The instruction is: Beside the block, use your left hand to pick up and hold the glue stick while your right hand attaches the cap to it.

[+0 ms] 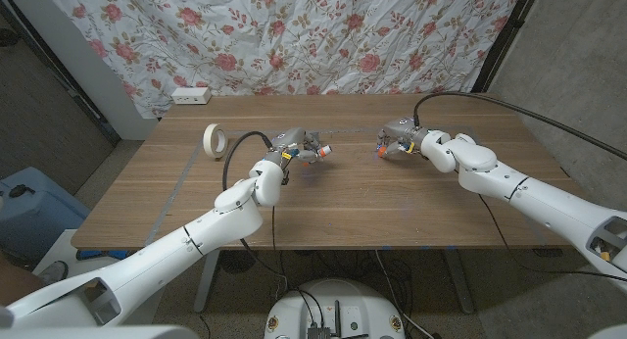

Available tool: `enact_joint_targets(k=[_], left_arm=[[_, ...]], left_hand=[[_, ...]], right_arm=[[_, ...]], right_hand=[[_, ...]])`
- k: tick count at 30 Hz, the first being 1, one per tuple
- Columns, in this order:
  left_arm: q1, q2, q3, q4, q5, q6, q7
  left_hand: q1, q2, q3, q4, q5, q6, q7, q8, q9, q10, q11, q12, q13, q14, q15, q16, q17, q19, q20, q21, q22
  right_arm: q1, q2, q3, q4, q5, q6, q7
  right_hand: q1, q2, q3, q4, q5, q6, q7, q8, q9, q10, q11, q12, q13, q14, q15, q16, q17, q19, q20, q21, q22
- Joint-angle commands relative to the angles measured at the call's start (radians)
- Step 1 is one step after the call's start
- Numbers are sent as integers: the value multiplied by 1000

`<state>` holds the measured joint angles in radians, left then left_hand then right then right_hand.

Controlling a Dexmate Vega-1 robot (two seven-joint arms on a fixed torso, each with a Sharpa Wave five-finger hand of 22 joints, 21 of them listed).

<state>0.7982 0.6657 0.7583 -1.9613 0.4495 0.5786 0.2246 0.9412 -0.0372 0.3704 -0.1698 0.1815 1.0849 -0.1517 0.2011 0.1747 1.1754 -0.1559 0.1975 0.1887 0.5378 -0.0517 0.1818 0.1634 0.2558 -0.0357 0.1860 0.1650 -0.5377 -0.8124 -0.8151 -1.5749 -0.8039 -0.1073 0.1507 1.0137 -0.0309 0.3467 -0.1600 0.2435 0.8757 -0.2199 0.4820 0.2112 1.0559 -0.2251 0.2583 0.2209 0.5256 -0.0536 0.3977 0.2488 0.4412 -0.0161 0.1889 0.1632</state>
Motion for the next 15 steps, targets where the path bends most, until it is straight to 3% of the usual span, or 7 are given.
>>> enact_joint_targets(k=[1,15], left_arm=[[6,-28,-1,18,0,-17,35],[-7,-59,-9,58,-33,-67,63]], left_hand=[[-29,70,-1,5,4,113,34,6,18,79,-67,2,5,5,-112,-2,2,-3,-1,0,3],[-32,69,-3,5,3,114,34,6,18,79,-67,2,5,5,-112,-2,2,-1,-1,1,3]], right_arm=[[-48,-26,51,-84,39,-40,-7],[-115,-47,134,-193,118,-100,-30]], right_hand=[[13,5,2,-5,-4,10,-2,6,4,10,2,-1,5,10,-143,10,5,9,0,-2,2],[10,9,-7,3,-9,16,-2,6,2,20,2,-6,5,16,-135,16,6,11,-1,-2,2]])
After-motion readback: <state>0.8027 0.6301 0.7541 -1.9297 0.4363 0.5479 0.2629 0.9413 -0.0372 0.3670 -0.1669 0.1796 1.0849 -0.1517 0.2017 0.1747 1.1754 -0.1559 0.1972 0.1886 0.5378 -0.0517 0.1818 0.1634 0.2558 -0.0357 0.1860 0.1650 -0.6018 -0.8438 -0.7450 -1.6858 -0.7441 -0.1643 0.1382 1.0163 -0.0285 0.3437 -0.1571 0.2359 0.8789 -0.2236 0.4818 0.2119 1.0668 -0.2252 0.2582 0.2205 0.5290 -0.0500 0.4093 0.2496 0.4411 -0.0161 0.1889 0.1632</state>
